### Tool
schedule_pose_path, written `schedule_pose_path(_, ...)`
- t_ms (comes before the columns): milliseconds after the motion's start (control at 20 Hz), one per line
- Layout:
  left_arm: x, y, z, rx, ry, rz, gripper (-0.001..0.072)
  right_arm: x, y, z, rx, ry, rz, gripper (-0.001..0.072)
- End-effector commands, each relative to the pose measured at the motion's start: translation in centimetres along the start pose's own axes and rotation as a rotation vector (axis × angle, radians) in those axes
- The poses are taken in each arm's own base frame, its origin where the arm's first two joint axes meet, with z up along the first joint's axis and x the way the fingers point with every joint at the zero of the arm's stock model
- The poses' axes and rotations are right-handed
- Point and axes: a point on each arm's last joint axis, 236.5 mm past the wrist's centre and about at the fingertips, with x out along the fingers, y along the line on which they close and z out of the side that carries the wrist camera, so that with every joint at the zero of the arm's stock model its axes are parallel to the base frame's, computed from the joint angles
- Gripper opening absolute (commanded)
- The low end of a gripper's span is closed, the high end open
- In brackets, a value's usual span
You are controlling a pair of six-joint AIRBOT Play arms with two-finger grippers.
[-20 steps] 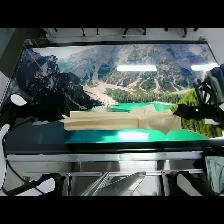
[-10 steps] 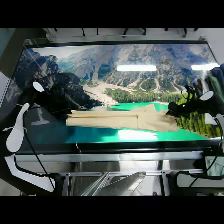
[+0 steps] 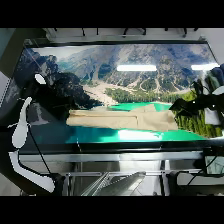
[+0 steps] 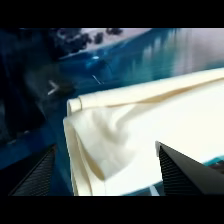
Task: Fold the shirts.
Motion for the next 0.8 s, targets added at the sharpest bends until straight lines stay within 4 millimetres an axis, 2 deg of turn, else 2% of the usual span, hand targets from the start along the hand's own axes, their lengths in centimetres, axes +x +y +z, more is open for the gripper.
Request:
schedule_pose_path(0,-3.6,-0.1,0.0,-0.052,-0.047,0.012,0.0687,-2.0,-2.1,-0.8,0.053,0.008,0.060,0.0706)
schedule_pose_path(100,-7.2,0.1,1.1,-0.117,-0.170,0.028,0.0686,-1.6,-2.6,-1.2,0.100,-0.009,0.154,0.0706)
schedule_pose_path(150,-9.0,0.0,1.7,-0.137,-0.240,0.036,0.0553,-0.9,-2.7,-1.6,0.102,-0.001,0.187,0.0706)
schedule_pose_path(200,-10.4,-0.5,2.0,-0.124,-0.291,0.043,0.0119,0.1,-2.9,-2.3,0.103,0.028,0.201,0.0706)
schedule_pose_path(250,-11.9,-1.0,2.2,-0.103,-0.340,0.052,0.0014,1.2,-3.1,-2.9,0.111,0.061,0.216,0.0706)
schedule_pose_path(400,-14.3,-3.4,2.2,-0.048,-0.416,0.063,0.0013,3.3,-3.7,-3.5,0.145,0.113,0.241,0.0706)
schedule_pose_path(500,-14.7,-4.7,2.0,-0.019,-0.426,0.062,0.0013,4.0,-3.3,-3.5,0.139,0.123,0.267,0.0706)
schedule_pose_path(650,-13.8,-6.3,1.9,0.017,-0.405,0.055,0.0014,5.4,-2.1,-4.0,0.095,0.143,0.271,0.0706)
schedule_pose_path(750,-12.9,-7.5,1.9,0.044,-0.382,0.050,0.0014,6.1,-0.4,-4.3,0.061,0.160,0.297,0.0706)
